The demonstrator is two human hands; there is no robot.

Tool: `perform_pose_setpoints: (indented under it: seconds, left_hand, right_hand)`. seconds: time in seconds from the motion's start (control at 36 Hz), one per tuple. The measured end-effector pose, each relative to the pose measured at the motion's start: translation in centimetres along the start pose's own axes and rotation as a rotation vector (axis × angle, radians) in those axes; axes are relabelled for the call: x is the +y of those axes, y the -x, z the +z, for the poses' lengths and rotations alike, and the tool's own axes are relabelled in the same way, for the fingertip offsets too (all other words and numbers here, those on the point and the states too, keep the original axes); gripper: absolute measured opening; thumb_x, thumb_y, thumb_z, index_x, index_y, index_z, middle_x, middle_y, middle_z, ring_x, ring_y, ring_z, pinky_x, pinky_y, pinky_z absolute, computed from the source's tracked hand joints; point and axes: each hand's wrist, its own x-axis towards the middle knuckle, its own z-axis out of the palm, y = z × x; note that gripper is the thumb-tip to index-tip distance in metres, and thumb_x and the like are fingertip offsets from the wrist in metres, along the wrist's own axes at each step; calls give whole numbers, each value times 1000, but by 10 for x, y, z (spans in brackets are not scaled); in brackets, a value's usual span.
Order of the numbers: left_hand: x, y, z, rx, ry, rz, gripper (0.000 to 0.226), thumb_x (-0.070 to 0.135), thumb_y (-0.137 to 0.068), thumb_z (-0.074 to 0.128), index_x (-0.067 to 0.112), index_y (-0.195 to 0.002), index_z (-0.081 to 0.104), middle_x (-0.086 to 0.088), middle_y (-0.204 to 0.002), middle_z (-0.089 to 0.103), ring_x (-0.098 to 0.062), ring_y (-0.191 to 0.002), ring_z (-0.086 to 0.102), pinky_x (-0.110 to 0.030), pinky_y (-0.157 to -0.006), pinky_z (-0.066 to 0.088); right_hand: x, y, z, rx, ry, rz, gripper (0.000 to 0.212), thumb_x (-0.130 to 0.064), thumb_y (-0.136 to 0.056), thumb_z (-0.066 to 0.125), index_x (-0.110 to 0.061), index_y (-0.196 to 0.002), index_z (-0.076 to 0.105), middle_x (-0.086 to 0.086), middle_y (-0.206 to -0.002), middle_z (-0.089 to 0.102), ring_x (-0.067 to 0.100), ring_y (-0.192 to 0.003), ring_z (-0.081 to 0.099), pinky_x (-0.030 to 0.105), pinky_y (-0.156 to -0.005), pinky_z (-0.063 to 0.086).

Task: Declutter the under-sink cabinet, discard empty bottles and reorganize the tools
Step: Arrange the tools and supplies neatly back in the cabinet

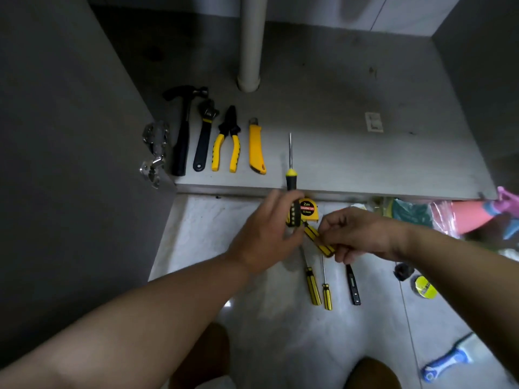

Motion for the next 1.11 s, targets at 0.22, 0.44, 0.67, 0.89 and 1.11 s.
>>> perform_pose_setpoints:
  seconds: [0.22, 0.44, 0.67, 0.89, 1.11]
  left_hand:
    - [6, -68, -42, 334, -115, -17, 52, 36, -90, 66, 21, -138, 52, 3, -114, 57, -14, -106, 55, -39, -91, 51]
    - [-12, -100, -60, 266, -268, -225, 59, 54, -89, 61, 32, -143, 50, 4, -122, 67, -26, -119, 47, -46, -103, 42]
    - [-24, -113, -44, 36, -621, -118, 62, 63, -87, 61, 38, -142, 50, 7, -129, 65, -25, -125, 41, -42, -98, 32]
    - [-43, -119, -38, -8, -731, -107, 64, 59, -88, 63, 34, -145, 48, -2, -131, 57, -31, -129, 37, -44, -103, 31]
    - [-49, -107, -40, 32, -747, -52, 72, 50, -86, 69, 27, -150, 44, -1, -123, 59, -28, -120, 42, -42, -102, 34]
  right_hand:
    - [-30, 4, -22, -82, -82, -54, 14, -9, -97, 61, -8, -84, 66, 1, -53, 57, 6, -41, 53, 14, -38, 41]
    - [-32, -9, -40, 242, -188, -132, 12, -15, -93, 68, -4, -95, 69, 15, -70, 65, 11, -51, 65, 19, -46, 52]
    - [-64, -65, -27, 586, -253, -121, 18, -18, -91, 72, -2, -97, 67, 20, -78, 74, 20, -59, 72, 32, -59, 62]
    - [-77, -107, -18, 706, -161, -88, 18, -17, -88, 74, -9, -78, 62, 10, -59, 72, 21, -55, 74, 43, -62, 64]
    - [-76, -116, 8, 820, 122, -245, 34, -22, -85, 73, -14, -112, 54, 11, -100, 66, 29, -90, 68, 47, -82, 59]
